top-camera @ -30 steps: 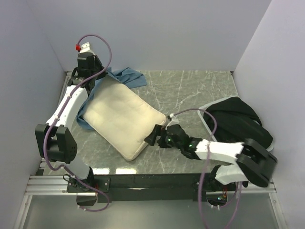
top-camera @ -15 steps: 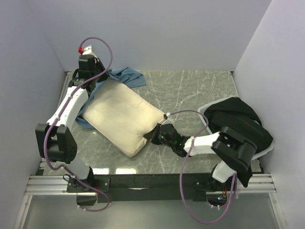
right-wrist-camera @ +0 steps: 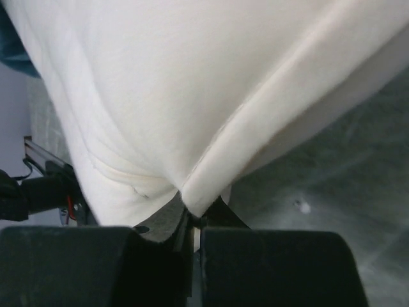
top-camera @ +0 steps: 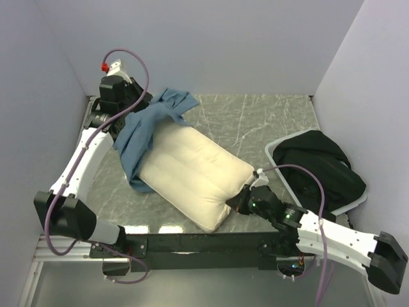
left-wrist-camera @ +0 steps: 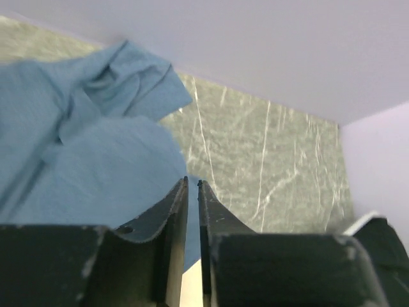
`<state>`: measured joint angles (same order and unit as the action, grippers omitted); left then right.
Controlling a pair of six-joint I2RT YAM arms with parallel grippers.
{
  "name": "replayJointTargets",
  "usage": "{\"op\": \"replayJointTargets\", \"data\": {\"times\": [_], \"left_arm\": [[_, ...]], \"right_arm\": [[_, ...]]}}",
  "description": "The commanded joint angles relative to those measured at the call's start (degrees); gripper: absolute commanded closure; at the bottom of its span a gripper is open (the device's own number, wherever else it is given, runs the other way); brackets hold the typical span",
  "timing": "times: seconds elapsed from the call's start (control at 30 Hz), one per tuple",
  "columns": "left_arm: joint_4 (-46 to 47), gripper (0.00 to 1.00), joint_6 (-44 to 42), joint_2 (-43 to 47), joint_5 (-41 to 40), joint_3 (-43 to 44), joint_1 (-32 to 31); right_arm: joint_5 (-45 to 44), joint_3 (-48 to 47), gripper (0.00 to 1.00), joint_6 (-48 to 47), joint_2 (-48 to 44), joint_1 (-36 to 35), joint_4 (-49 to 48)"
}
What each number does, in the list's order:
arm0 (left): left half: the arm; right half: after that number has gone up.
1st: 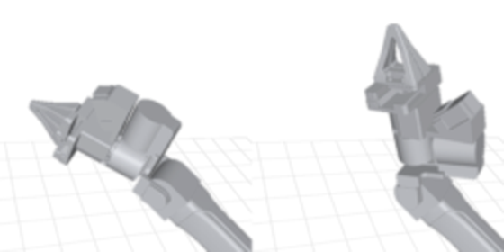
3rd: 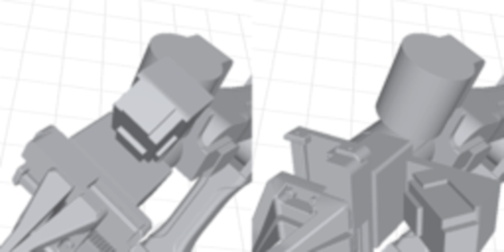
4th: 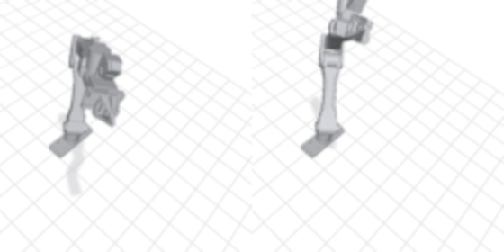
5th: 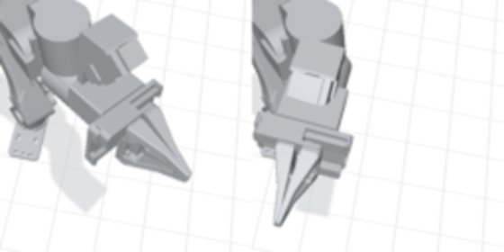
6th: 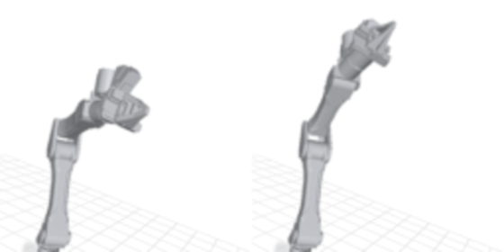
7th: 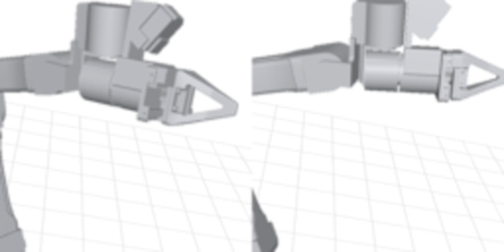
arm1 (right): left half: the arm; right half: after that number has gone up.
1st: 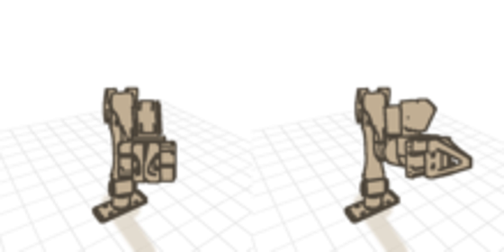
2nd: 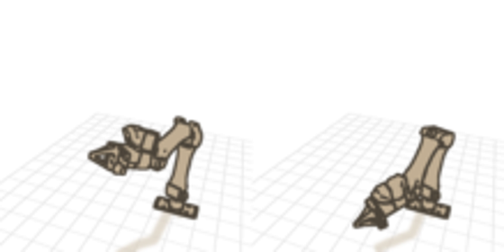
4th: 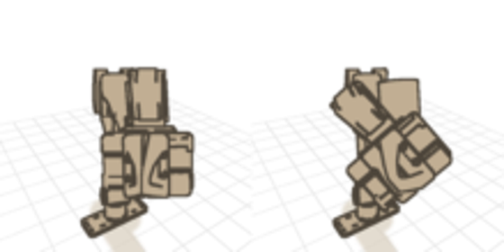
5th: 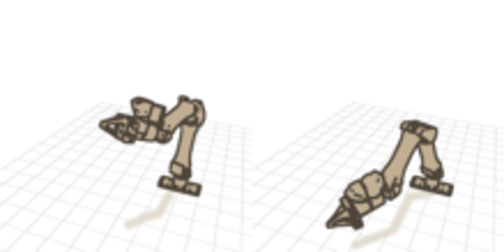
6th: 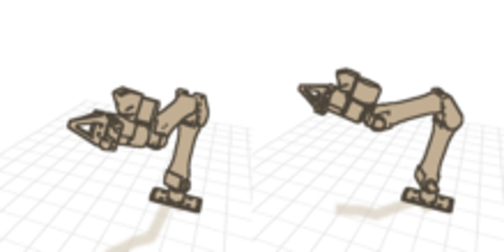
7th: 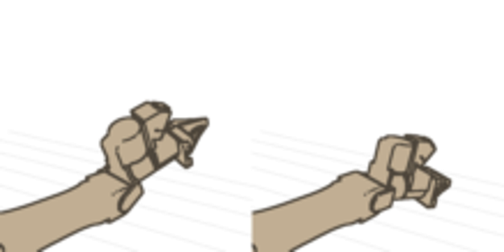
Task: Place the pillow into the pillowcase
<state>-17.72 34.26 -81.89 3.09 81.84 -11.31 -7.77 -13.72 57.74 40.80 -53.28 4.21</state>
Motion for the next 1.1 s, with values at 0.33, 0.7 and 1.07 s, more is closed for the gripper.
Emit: {"op": "replayJointTargets", "data": {"times": [0.33,0.7,1.07], "left_arm": [[0.68,0.31,-10.51,3.5,-6.14,-5.39,-3.79],[-26.14,0.14,-5.97,4.36,-41.84,-13.35,-27.43],[-36.69,0.15,5.46,-6.43,-54.76,-15.4,-33.51]], "right_arm": [[-0.93,0.62,1.0,-0.34,-7.05,-0.42,13.64],[-1.63,-2.45,1.0,-2.36,-7.13,-0.42,14.87],[-0.58,-4.3,1.0,-3.24,-5.38,-0.42,12.84]]}}
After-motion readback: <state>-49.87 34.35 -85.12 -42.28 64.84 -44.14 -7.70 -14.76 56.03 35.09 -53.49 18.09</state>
